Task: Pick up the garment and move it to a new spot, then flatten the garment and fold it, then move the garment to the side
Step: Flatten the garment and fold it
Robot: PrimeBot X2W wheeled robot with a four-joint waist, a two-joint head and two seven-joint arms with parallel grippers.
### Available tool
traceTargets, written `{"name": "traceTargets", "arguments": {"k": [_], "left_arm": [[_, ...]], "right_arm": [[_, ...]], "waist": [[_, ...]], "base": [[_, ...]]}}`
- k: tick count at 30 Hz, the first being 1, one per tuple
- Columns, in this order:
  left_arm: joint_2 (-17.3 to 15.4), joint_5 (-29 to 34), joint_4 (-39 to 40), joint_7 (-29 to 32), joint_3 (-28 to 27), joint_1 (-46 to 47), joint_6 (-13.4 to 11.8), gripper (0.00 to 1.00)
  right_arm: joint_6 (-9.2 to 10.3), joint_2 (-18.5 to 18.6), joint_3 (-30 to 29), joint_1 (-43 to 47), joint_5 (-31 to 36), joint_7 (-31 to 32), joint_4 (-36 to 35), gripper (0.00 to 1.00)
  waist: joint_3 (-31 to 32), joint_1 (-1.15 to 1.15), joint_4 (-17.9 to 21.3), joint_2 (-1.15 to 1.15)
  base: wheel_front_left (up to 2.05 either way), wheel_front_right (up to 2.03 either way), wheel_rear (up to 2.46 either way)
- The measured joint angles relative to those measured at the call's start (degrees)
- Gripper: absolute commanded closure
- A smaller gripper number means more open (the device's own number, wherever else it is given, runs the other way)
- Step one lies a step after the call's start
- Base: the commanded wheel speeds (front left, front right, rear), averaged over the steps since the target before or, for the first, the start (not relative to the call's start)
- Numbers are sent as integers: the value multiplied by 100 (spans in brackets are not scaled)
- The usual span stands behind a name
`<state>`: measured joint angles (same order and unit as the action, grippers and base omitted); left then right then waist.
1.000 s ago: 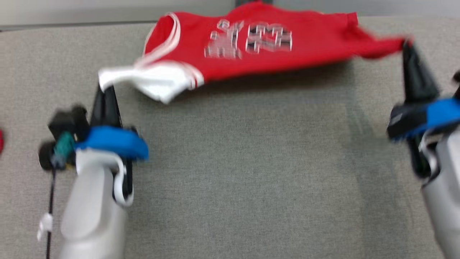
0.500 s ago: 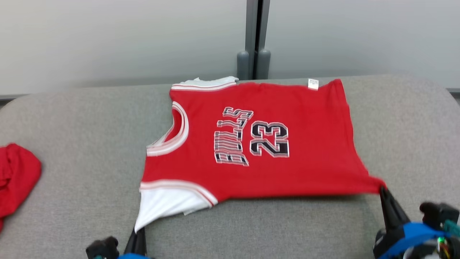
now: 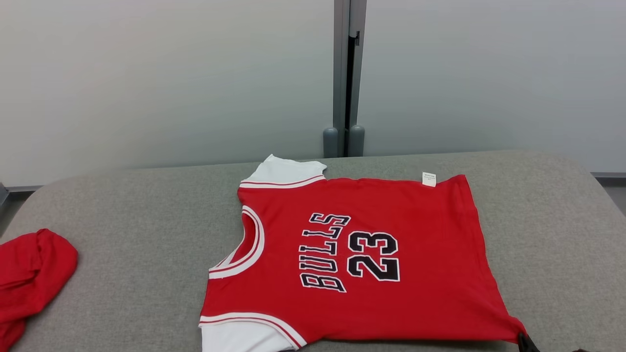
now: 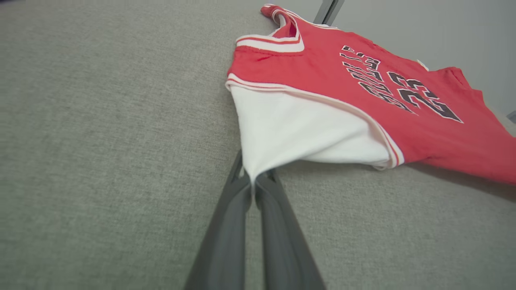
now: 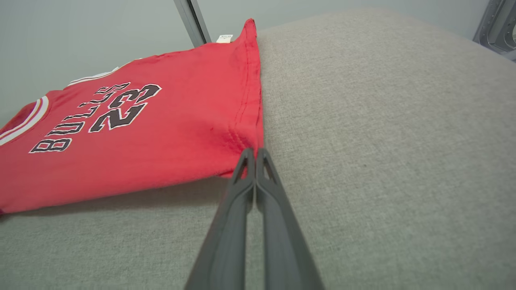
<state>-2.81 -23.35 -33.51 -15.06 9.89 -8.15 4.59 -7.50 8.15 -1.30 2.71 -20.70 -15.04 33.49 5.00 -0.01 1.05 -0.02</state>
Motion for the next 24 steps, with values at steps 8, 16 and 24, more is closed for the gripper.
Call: {"name": "traceTargets", "arguments": {"k": [8,16,24], "left_arm": [[-4,111,649,0,58,-150,-2,100],[-8,164,817,0,268,692,-148,100],[-7,279,547,0,219,1924,-555,100]], "right_arm": [[1,-44,-130,134,53,0,-81,100],[1,-56,-133,-439,57,0,-156,100],[1,11,-34,-1473,33,-1,-12,100]], "waist": [[30,0,-51,1],[-316,2,26,2],[-918,2,210,3]], "base": [[0,0,0],[0,0,0],[0,0,0]]}}
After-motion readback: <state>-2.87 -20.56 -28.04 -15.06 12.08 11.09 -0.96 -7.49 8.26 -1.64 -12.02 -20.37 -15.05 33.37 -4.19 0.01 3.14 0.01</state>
